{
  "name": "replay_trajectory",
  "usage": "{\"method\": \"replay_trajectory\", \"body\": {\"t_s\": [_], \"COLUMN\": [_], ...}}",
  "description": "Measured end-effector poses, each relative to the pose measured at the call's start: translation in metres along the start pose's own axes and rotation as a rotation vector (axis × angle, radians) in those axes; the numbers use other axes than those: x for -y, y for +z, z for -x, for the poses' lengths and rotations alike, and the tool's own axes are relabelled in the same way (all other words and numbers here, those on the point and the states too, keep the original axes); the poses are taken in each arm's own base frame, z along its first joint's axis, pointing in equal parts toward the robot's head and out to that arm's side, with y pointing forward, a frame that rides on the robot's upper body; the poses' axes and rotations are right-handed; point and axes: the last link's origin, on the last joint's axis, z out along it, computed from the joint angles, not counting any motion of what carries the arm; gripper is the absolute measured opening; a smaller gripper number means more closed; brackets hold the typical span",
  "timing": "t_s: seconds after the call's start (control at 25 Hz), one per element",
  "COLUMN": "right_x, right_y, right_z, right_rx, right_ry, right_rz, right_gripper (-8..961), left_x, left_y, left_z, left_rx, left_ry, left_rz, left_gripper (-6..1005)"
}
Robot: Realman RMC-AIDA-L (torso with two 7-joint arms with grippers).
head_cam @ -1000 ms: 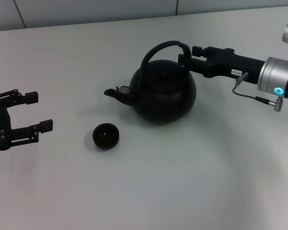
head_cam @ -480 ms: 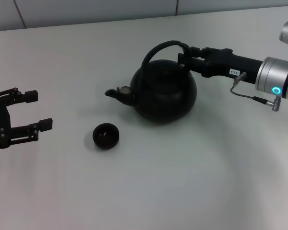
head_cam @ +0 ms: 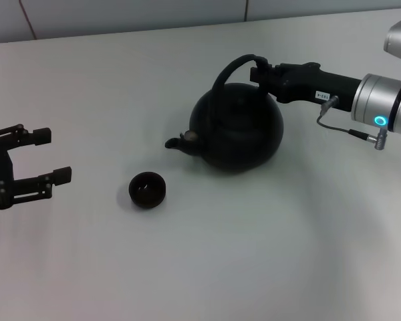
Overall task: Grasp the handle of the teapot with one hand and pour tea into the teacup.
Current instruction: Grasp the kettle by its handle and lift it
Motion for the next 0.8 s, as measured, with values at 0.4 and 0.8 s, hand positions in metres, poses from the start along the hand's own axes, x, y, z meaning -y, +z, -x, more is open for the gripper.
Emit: {"method": "replay_trajectory", "body": {"t_s": [0.4,0.8], "right_x": [-0.0009,-0.0030], "right_y": [-0.0004,0.0019], "right_z": [0.0009,0.0018], "right_rx": [0.012,0.009], "right_ry": [0.005,-0.003], "right_rz": [0.004,0.014], "right_gripper": [161,161], "left_x": [0.0007,0.0006], "left_y": [-0.0033,-0.0034], "left_z": [0.0011,0.0015], "left_rx": [0.000,0.003], "left_ry": [0.000,0.001], "left_rz": [-0.012,-0.011], "left_gripper": [785,785]}}
